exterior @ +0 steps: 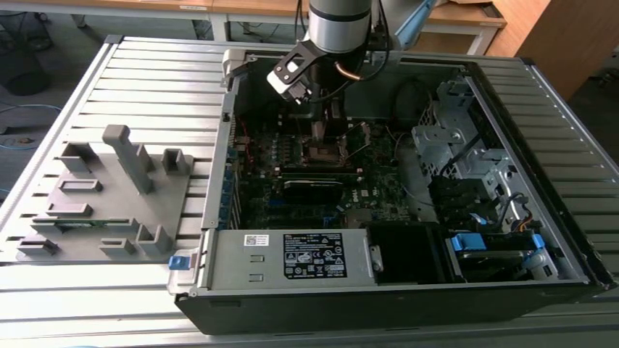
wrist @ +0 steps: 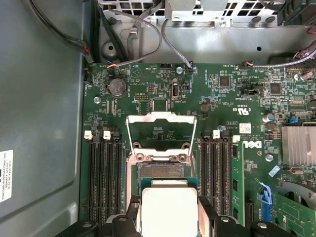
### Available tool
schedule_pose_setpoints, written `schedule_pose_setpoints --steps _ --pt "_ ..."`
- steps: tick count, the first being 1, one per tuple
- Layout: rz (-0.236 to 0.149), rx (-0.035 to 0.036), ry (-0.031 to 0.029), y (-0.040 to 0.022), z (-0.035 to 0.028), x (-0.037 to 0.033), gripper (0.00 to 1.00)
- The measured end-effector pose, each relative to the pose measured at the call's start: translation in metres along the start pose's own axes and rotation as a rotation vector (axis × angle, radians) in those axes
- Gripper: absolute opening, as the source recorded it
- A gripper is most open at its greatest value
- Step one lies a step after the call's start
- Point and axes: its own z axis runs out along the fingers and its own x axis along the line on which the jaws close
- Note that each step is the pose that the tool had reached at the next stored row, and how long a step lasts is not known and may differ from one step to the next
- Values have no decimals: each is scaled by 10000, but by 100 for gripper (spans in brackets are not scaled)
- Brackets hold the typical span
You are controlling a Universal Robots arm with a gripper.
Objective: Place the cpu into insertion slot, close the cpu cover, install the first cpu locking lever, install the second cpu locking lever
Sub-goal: 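Place the cpu into insertion slot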
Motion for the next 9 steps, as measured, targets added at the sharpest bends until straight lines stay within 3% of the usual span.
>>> schedule_pose_setpoints --steps 9 --pt "-1 -1 -11 -2 35 7 54"
